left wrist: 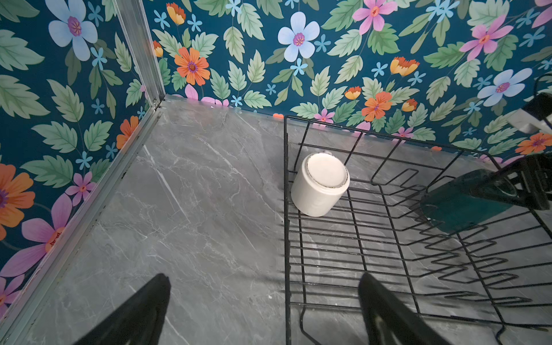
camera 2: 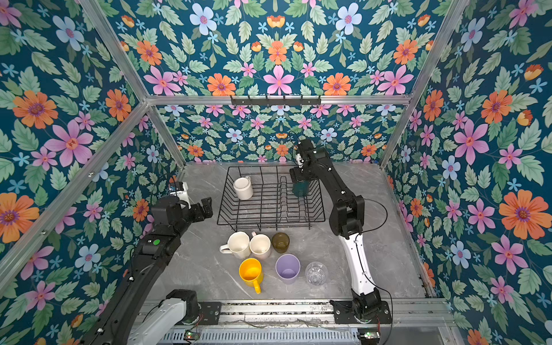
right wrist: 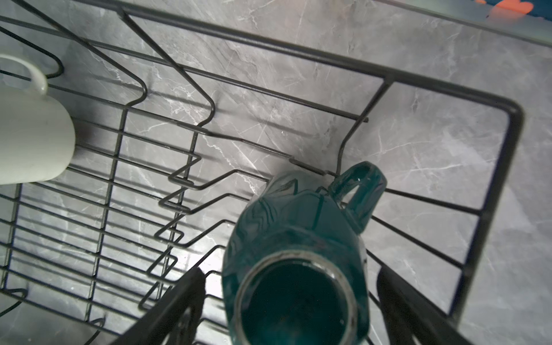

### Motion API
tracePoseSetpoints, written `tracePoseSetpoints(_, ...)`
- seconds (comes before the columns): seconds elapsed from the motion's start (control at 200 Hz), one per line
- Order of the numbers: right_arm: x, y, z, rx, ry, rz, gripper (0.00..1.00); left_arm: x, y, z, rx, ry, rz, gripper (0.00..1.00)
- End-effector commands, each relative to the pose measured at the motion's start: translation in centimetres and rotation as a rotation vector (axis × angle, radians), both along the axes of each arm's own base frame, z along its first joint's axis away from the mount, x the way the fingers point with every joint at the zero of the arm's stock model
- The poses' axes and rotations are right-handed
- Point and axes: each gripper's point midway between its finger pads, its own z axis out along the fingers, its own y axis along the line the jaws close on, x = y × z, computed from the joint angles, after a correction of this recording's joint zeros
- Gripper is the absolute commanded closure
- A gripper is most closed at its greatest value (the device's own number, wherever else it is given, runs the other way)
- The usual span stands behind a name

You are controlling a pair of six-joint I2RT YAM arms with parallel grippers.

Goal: Load cups into a dish rack
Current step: Place the cup upside down at the dish rack.

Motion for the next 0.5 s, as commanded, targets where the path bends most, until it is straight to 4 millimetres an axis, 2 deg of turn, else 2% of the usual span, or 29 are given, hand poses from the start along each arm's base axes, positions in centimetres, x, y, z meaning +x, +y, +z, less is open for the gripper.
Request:
tracePoseSetpoints(0.0,0.0,-0.4,1.1,-0.008,-0.029,-0.017,0.11,0.3,-0.2,0.6,-0.012,-0.026,-0.004,0.01)
tracePoseSetpoints(0.125,-0.3,-0.5,2.3,0.001,-0.052,-0.024,0.11,0.2,-0.1,0.5,-0.009,-0.023,-0.004,0.01)
tracePoseSetpoints(0.295,-0.8,-0.6,5.8,0.044,-0.132,-0.034,0.11,-0.1,-0.3,-0.1,-0.01,0.004,-0.013,0.02)
tracePoseSetpoints(0.415,-1.9,-0.6,8.8,0.097,-0.194,-0.037,0.11,-0.5,-1.0,-0.9,-0.021,0.051,-0.057,0.06)
tracePoseSetpoints(0.495,-3.1,-0.6,10.0,0.139,-0.22,-0.04,0.11,-0.8,-1.8,-1.9,-0.028,0.105,-0.104,0.09)
